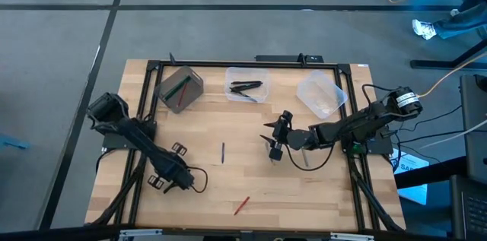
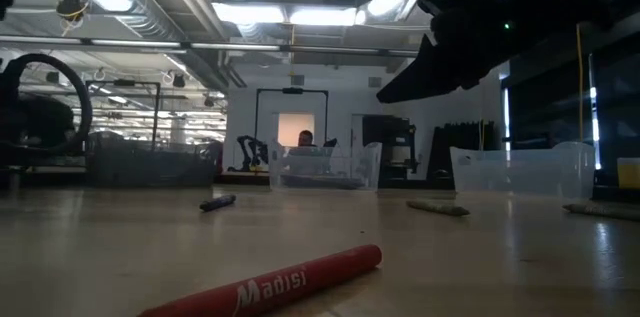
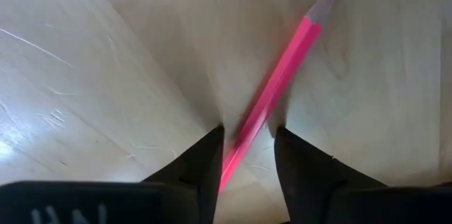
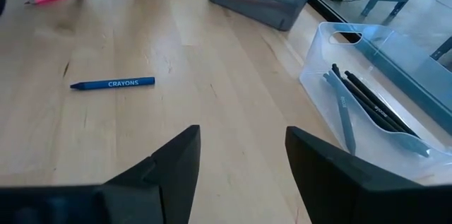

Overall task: Sort crayons/erasers/pens/pencils in bins
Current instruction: Put the pink pencil into the black bin

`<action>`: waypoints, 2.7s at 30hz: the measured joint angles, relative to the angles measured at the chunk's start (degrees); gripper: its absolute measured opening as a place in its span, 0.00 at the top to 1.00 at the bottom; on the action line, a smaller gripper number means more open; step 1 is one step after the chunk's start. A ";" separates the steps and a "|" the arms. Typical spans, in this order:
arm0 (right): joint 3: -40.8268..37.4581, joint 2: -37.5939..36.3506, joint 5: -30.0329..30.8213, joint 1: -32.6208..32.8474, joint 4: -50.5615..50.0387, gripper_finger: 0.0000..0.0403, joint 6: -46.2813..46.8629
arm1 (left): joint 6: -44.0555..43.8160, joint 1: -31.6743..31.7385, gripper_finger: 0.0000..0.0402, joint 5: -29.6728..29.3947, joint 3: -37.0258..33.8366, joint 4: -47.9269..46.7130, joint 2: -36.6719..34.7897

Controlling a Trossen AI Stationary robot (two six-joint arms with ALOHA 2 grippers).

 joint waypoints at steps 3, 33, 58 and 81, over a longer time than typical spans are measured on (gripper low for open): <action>0.00 0.00 -0.02 0.02 0.02 0.47 0.00 | 0.74 1.05 0.76 -0.01 -0.11 0.32 0.01; 0.00 0.00 -0.02 0.00 0.04 0.47 -0.11 | 0.98 18.42 0.98 -21.60 9.40 1.99 0.47; 0.00 0.00 -0.51 0.00 -0.39 0.47 -0.26 | -0.20 59.73 0.99 -36.61 17.46 -2.07 -17.48; 0.00 0.00 -0.94 0.39 -2.14 0.47 -0.20 | -4.29 79.38 0.97 -22.92 -4.07 17.24 -17.00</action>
